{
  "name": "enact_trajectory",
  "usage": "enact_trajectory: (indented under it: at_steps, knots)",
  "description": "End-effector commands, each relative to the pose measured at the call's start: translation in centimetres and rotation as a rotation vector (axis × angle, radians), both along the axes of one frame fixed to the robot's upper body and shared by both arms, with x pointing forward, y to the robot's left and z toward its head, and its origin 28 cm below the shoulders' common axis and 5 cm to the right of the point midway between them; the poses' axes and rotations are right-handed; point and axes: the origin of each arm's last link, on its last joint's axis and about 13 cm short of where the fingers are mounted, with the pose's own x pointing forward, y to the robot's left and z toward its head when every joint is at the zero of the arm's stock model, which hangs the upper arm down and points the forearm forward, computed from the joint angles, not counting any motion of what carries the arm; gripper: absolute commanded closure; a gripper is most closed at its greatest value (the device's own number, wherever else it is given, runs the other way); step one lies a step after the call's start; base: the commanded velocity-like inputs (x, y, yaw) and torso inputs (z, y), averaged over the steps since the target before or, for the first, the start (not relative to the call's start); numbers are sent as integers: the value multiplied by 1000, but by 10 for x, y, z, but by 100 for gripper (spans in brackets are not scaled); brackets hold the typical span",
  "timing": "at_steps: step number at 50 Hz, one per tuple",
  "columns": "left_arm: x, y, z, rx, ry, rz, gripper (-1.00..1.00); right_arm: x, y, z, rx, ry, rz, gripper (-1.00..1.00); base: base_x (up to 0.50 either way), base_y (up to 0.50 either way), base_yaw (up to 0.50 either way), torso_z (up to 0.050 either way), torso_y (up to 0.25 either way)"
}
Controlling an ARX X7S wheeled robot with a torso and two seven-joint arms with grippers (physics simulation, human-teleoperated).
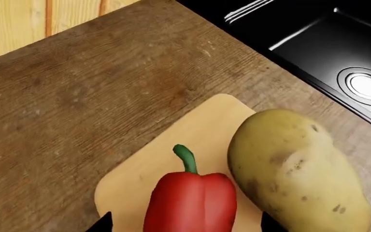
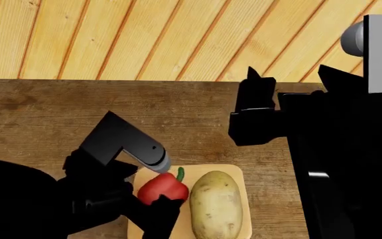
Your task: Pick the vegetables from the sink and place them on the cutting board.
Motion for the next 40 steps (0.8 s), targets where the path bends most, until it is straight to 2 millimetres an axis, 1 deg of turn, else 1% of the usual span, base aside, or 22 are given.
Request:
enact_trajectory:
  at_steps: [1,4,7,9,11,12,13,15,18,19,21,22,23,24,25,26,28,32,35,37,40]
  knots:
    - [-16,15,20,-61,-41,15,-100,-2,-1,-3,18,-7,8,-100,0,0,0,0,0]
    - [-23,25,26,-66,-59,34,-100,-2,-2,-3,21,-9,1,-100,0,0,0,0,0]
    - [-24,33,29,-73,-80,70,-100,-3,-3,-3,29,-13,-1,-100,0,0,0,0,0]
    - [-26,39,40,-115,-114,99,-100,-4,-3,-4,26,-23,-3,-100,0,0,0,0,0]
    - [-28,42,49,-135,-135,107,-100,-5,-5,-6,-38,-46,-14,-100,0,0,0,0,0]
    - [-30,46,56,-143,-151,111,-100,-4,-6,-6,5,-50,-15,-100,0,0,0,0,0]
    - [-30,47,60,-154,-166,119,-100,-4,-7,-6,-18,-58,-23,-100,0,0,0,0,0]
    - [-30,52,74,-191,-215,162,-100,-2,-7,-7,-4,-67,-23,-100,0,0,0,0,0]
    - [-23,50,85,-212,-240,212,-100,5,-8,-5,7,-98,-45,-100,0,0,0,0,0]
    - [-20,52,91,-219,-253,233,-100,8,-8,-2,-5,-128,-49,-100,0,0,0,0,0]
    - [-10,50,107,-260,-290,292,-100,12,-9,4,3,-132,-52,-100,0,0,0,0,0]
    - [-10,52,115,-264,-303,293,-100,13,-8,6,-62,-161,-37,-100,0,0,0,0,0]
    - [-9,54,123,-231,-346,297,-100,16,-9,6,-80,-161,-51,-100,0,0,0,0,0]
    - [-7,55,126,-203,-386,307,-100,17,-10,8,-38,-164,-56,-100,0,0,0,0,0]
    - [-6,55,132,-256,-360,319,-100,19,-11,9,-62,-162,-55,-100,0,0,0,0,0]
    - [-9,58,136,-249,-378,322,-100,20,-14,12,-36,-168,-69,-100,0,0,0,0,0]
    - [-13,60,134,-248,-371,314,-100,18,-16,13,-33,-168,-78,-100,0,0,0,0,0]
    - [-18,76,127,-238,-361,360,-100,7,-19,15,-44,-174,-87,-100,0,0,0,0,0]
    - [-18,83,132,-237,-371,384,-100,4,-20,20,-50,-171,-87,-100,0,0,0,0,0]
    - [-21,87,140,-242,-386,397,-100,2,-20,31,-49,-186,-85,-100,0,0,0,0,0]
    - [-24,91,145,-240,-398,408,-100,-3,-20,40,-55,-203,-80,-100,0,0,0,0,0]
